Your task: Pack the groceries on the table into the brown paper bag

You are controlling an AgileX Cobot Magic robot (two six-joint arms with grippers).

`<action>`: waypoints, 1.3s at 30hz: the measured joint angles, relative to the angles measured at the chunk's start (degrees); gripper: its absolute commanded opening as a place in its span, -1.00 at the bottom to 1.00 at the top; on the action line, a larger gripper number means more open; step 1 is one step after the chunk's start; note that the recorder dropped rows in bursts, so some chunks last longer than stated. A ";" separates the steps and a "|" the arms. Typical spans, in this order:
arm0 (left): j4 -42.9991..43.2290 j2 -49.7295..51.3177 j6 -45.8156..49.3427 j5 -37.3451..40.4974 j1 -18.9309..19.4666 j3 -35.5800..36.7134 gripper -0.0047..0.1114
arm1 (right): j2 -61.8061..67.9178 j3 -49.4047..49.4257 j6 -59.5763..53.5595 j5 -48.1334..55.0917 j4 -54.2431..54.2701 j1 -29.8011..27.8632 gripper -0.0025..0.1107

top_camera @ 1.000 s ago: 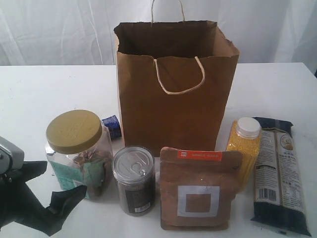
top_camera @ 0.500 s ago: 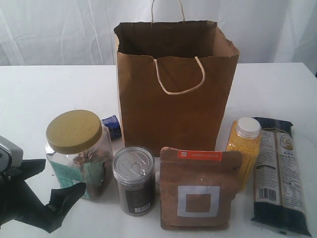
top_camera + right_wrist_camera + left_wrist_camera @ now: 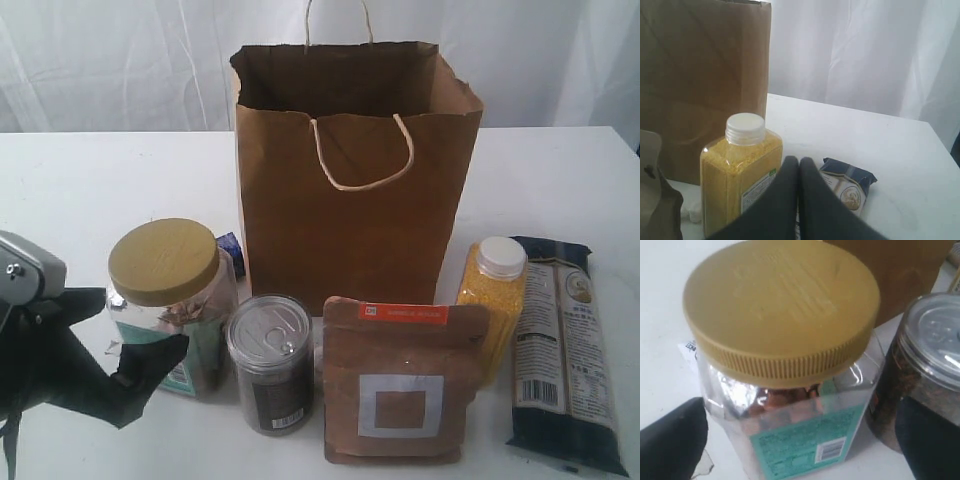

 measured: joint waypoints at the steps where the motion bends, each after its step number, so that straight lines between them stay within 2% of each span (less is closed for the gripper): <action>1: 0.00 0.00 0.00 1.14 0.00 -0.86 0.89 | 0.00 0.00 0.00 0.00 0.00 0.00 -0.96; 7: -0.90 0.70 0.00 5.65 0.00 -3.74 0.89 | 0.00 0.00 0.00 0.00 0.00 0.00 -0.96; 25: -7.78 6.23 0.86 1.99 -0.15 -3.77 0.89 | 0.00 0.00 0.00 0.00 0.00 0.00 -0.96; 33: -12.04 7.66 1.11 0.86 -4.07 -3.77 0.89 | 0.00 0.00 0.00 0.00 0.00 0.00 -0.96; 39: -13.19 11.96 1.38 -2.59 -4.54 -3.85 0.89 | 0.00 0.00 0.00 0.00 0.00 0.00 -0.96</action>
